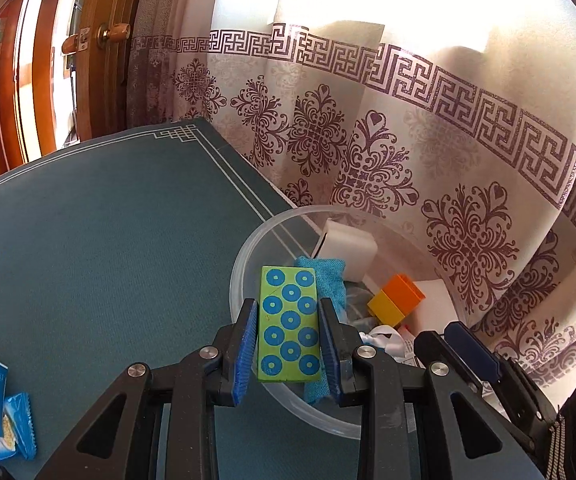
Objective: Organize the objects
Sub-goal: 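Carry the green dotted block over the bowl with the left gripper, then open the left gripper to drop the green block into the bowl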
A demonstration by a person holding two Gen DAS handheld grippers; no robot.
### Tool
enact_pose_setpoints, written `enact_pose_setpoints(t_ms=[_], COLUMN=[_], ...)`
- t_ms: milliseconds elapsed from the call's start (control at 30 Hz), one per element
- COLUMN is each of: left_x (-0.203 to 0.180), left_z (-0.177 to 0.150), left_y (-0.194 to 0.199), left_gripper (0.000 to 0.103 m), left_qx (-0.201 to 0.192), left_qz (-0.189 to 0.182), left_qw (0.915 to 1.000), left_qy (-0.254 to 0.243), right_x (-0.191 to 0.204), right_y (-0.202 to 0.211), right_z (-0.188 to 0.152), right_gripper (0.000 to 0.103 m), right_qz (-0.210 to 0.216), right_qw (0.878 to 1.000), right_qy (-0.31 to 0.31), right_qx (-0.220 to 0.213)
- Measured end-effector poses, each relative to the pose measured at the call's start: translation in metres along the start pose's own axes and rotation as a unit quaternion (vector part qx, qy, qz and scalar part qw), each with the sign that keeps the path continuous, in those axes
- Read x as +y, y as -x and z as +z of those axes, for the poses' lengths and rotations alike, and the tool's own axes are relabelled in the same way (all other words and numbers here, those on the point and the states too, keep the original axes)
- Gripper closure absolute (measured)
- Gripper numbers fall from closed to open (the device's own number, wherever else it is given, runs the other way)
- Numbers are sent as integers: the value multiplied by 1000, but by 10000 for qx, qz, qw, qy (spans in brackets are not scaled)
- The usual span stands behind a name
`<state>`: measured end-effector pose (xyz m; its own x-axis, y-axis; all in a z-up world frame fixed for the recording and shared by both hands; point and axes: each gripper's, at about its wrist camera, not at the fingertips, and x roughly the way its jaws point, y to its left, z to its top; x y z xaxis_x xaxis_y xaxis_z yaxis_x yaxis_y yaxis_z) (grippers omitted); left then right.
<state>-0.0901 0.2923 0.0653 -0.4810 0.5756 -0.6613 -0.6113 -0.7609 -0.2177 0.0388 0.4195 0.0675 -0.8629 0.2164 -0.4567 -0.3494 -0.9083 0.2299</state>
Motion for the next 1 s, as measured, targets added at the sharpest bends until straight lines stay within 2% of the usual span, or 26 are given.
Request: enact_pose_setpoints(t_ms=[67,133,167,467,533,733,1000], left_x=[0,1,2,7,6,5,13], left_z=[1,0,0,-8,-11,-19,-28], left_y=[-3,-1,0,9,12,25,41], left_gripper=[65,47,44,41,32,17,8], left_qx=[-17,-88,-122,-141,-160,-268,-286], left_qz=[-43,-33,-25,175,244,442,621], left_qw=[10000,9999,9999,9997,9996,9986,9976], left_qy=[27,68,98,94,62,-57,50], right_x=[0,0,0,0,0,0,0], right_y=[0,-1,-1,-1,-1,-1,-2], right_z=[0,0,0,0,0,0,-1], right_gripper=[59,59,59,59,59,60,59], right_qz=[4,7,7,3,2,3,-21], right_qw=[10000,10000,10000,10000,10000,10000,10000], right_qy=[-9,-18,-19,-4,-5,6,9], right_qx=[9,19,17,15,18,2,0])
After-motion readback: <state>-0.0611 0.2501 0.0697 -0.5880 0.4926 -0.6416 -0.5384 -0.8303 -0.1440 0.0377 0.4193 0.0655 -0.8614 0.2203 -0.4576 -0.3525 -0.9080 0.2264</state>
